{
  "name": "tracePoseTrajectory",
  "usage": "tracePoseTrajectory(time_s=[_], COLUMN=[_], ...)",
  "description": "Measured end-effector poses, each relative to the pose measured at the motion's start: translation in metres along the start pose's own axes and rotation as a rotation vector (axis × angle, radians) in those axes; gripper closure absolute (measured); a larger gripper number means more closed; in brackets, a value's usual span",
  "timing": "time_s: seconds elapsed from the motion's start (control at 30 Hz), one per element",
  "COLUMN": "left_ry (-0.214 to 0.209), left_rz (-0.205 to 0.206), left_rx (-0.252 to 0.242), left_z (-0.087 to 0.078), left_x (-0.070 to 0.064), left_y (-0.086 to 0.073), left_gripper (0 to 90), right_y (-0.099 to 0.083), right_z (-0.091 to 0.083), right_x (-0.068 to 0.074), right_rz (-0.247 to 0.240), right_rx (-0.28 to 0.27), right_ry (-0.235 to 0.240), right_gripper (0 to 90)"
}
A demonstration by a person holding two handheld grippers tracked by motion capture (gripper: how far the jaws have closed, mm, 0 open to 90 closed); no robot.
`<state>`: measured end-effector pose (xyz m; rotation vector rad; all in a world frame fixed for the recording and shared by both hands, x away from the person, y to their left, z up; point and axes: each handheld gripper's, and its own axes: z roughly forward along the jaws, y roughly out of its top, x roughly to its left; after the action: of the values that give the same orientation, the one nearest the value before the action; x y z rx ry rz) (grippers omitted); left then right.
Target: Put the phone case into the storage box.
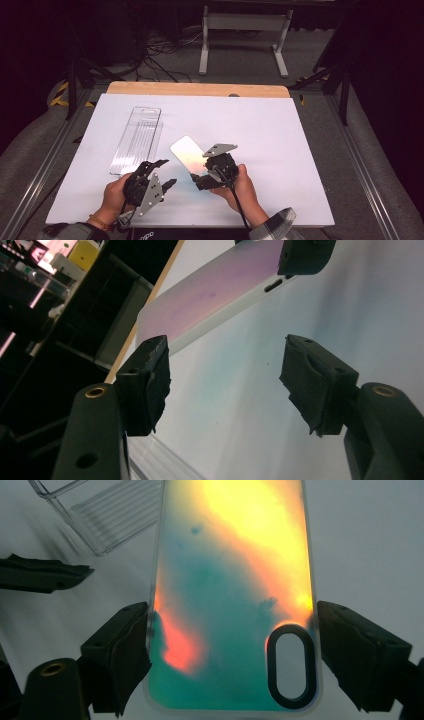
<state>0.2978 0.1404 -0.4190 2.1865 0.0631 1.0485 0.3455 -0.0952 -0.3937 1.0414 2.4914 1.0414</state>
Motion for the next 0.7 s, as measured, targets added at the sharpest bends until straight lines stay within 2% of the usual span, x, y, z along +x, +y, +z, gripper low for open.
tracePoseTrajectory(time_s=[0.2,0.27,0.3,0.37,0.4,0.43,0.57,0.63,0.7], left_ry=[0.040,0.048,0.057,0.063,0.063,0.067,0.084,0.102,0.100], left_rz=[0.072,0.100,0.137,0.183,0.183,0.209,0.265,0.307,0.313], left_rx=[-0.005,-0.014,0.004,0.011,0.011,0.012,0.017,0.034,0.027], left_z=[0.008,0.009,0.009,0.011,0.011,0.012,0.013,0.014,0.016], left_x=[-0.008,-0.011,-0.011,-0.015,-0.015,-0.017,-0.020,-0.021,-0.024], left_y=[0.008,0.010,0.011,0.012,0.012,0.013,0.015,0.017,0.018], left_gripper=[37.8,42.0,43.6,48.4,49.1,49.1,57.3,59.6,61.2], right_y=[0.001,0.002,0.001,0.001,0.001,0.001,0.002,0.002,0.003], right_z=[-0.003,-0.003,-0.002,-0.001,-0.001,-0.001,-0.002,-0.003,-0.004], right_x=[0.005,0.006,0.007,0.009,0.009,0.009,0.007,0.007,0.009], right_rz=[-0.020,-0.022,-0.022,-0.030,-0.030,-0.040,-0.028,-0.019,-0.023], right_rx=[0.000,0.010,0.016,0.023,0.023,0.028,0.025,0.022,0.021], right_ry=[0.033,0.038,0.044,0.053,0.053,0.050,0.052,0.069,0.075], right_gripper=[17.5,17.5,17.5,17.5,17.5,17.5,17.5,17.6,17.5])
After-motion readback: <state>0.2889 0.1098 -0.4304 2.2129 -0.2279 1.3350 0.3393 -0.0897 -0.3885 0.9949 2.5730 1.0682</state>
